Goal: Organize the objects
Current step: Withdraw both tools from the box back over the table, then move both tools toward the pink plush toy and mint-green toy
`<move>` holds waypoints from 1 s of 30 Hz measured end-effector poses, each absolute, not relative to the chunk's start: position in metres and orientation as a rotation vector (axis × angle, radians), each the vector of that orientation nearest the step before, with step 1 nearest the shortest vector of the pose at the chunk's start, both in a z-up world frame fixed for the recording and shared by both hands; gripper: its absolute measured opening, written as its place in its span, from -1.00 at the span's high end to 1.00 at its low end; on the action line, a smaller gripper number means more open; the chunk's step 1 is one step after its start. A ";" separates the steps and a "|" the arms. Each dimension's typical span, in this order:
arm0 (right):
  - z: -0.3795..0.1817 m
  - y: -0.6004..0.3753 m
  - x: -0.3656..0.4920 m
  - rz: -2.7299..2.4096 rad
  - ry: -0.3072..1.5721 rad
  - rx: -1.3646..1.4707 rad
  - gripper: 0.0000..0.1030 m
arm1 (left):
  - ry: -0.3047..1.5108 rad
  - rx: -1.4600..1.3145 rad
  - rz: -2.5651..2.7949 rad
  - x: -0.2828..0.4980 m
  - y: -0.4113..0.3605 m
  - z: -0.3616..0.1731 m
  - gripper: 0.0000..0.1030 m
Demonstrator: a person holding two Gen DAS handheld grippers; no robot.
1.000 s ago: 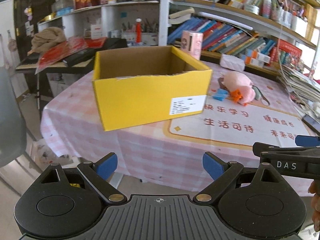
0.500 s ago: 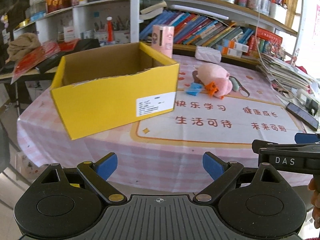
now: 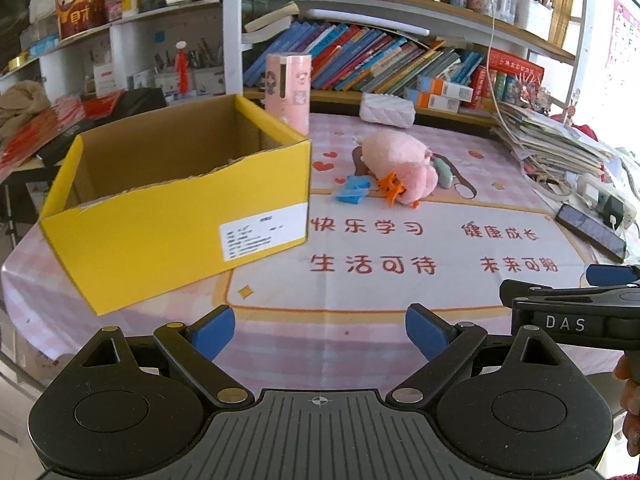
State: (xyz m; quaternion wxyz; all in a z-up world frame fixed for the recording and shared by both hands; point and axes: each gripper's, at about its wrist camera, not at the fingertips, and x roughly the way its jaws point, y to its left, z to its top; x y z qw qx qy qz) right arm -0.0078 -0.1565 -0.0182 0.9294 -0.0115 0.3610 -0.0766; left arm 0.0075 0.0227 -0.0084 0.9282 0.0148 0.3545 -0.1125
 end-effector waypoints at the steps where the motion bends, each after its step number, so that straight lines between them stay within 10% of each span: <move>1: -0.019 -0.159 -0.006 -0.158 0.740 -0.023 -0.95 | 0.726 0.031 -0.234 0.009 0.021 -0.009 -0.83; 30: -0.020 -0.220 0.065 -0.150 0.752 -0.023 -0.95 | 0.735 0.027 -0.265 0.072 -0.045 -0.012 -0.83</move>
